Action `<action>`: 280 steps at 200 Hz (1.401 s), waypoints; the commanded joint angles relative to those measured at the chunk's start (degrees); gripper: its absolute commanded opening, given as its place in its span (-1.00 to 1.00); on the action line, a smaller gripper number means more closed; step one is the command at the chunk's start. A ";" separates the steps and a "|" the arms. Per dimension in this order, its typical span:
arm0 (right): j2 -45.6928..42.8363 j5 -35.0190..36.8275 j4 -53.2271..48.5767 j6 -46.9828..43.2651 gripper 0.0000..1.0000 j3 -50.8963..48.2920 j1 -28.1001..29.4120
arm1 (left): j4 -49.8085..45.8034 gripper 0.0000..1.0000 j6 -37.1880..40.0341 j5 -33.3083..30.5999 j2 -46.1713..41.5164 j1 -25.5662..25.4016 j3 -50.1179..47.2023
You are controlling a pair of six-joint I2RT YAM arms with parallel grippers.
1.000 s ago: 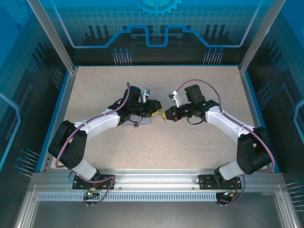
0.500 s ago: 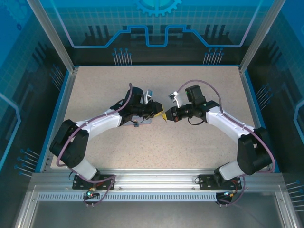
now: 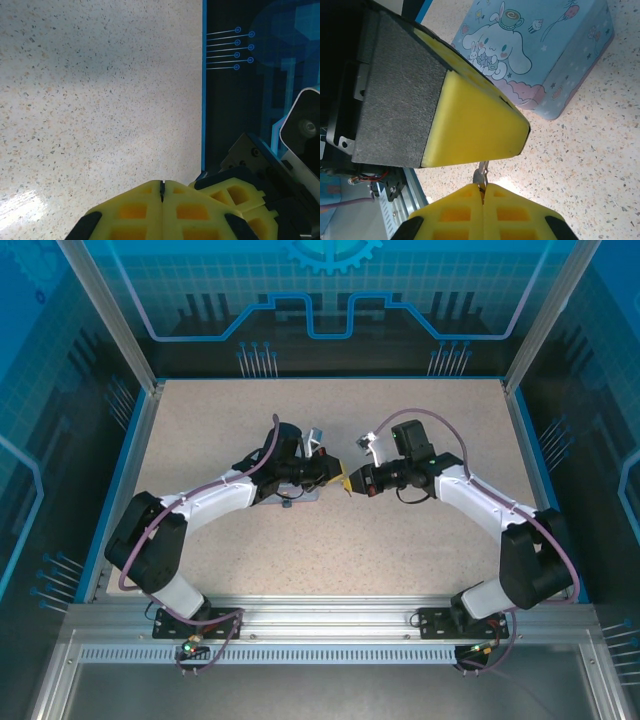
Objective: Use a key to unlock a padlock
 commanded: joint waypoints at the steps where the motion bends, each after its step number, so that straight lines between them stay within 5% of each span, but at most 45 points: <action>1: -2.16 -0.62 2.20 2.02 -0.53 -1.14 -1.35 | 0.56 -1.00 0.22 0.71 0.26 -0.55 1.26; 49: -9.30 1.27 6.75 9.35 0.31 -6.32 -3.41 | -1.75 -1.00 3.27 -1.29 -1.49 0.11 2.79; 68: -12.91 6.27 6.90 11.66 0.99 -9.28 -3.40 | -2.21 -1.00 3.99 -1.88 -2.39 0.83 3.01; 121: -14.63 15.24 4.07 17.49 1.00 -8.47 -3.62 | -0.60 -1.00 4.68 -3.70 -6.00 3.37 1.97; 149: -10.32 11.47 8.33 24.79 1.00 -7.75 -4.72 | 1.31 -1.00 3.76 -5.56 -7.69 4.09 1.01; 239: -8.04 14.18 41.25 51.76 1.00 -14.32 -2.10 | 8.53 -1.00 -6.22 -18.07 -10.91 4.26 -3.68; 280: -4.81 19.80 54.55 60.72 0.72 -15.92 0.39 | 12.22 -1.00 -10.51 -24.16 -11.93 3.96 -5.82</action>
